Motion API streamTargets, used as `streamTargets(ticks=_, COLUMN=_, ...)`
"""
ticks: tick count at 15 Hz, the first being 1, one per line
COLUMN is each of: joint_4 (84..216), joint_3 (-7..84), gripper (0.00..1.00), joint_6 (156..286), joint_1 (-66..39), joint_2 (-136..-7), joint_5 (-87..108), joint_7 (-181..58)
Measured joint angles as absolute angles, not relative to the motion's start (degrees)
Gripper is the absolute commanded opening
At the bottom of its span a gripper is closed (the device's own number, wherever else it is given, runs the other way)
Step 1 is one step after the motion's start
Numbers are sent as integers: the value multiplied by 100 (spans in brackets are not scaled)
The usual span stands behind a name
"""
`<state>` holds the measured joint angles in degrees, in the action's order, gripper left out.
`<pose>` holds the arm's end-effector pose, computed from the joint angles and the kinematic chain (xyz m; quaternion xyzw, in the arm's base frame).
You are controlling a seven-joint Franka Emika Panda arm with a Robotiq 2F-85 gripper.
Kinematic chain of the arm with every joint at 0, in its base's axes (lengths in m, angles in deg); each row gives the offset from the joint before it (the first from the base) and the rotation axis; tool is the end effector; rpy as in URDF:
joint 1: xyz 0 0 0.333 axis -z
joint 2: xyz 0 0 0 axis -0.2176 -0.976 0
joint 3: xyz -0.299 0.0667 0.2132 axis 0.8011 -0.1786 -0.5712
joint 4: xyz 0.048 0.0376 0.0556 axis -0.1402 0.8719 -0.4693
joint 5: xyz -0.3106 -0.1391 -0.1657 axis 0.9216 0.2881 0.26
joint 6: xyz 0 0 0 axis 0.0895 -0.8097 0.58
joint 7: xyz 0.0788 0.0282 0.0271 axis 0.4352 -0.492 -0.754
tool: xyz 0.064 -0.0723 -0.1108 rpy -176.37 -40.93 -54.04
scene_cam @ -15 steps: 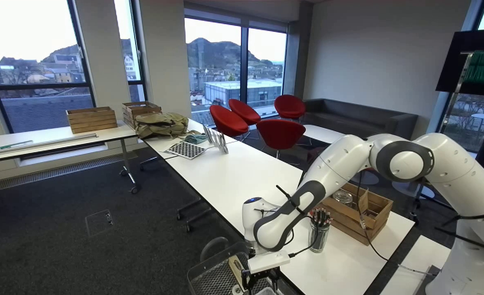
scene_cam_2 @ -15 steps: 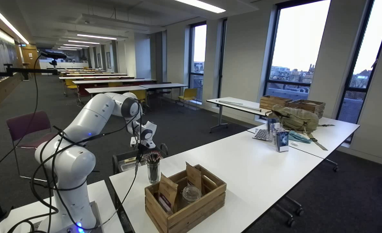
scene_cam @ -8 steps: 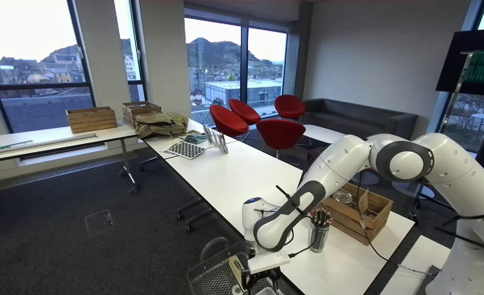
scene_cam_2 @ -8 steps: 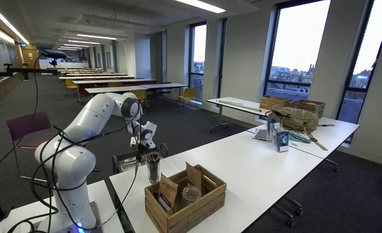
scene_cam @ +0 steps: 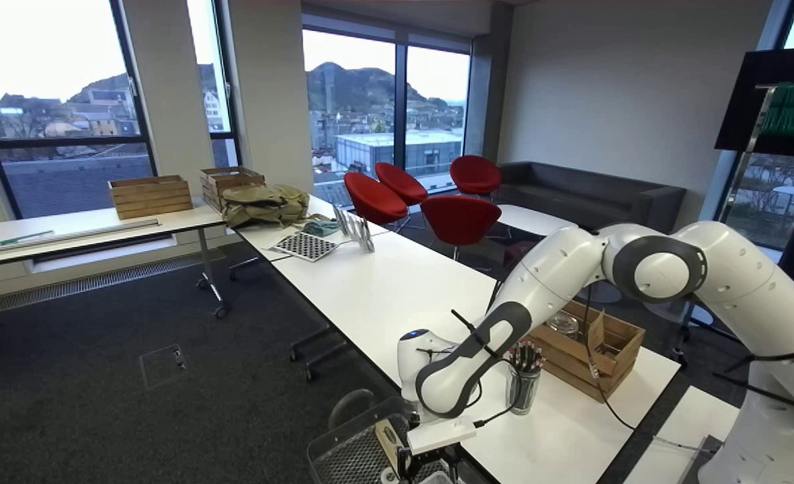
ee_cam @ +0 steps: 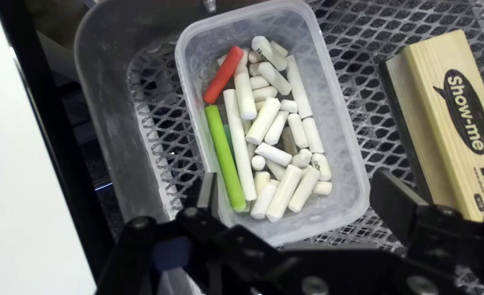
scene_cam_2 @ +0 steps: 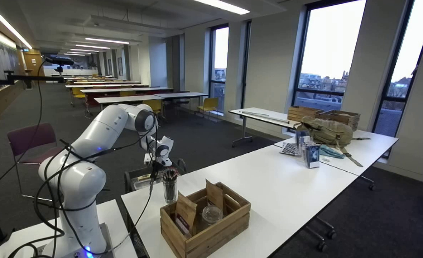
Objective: Pick up the small white object and put it on the countertop.
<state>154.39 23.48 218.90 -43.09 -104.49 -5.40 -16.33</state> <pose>0.4949 0.4459 0.1001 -0.9650 0.1789 0.1903 0.0240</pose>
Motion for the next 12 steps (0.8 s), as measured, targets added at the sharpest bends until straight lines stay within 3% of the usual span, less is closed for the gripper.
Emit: streamTargets(ticks=12, joint_4=15434, joint_3=2345, gripper=100, joint_6=21890, joint_1=-4417, joint_2=-10319, joint_5=-450, joint_7=-1597)
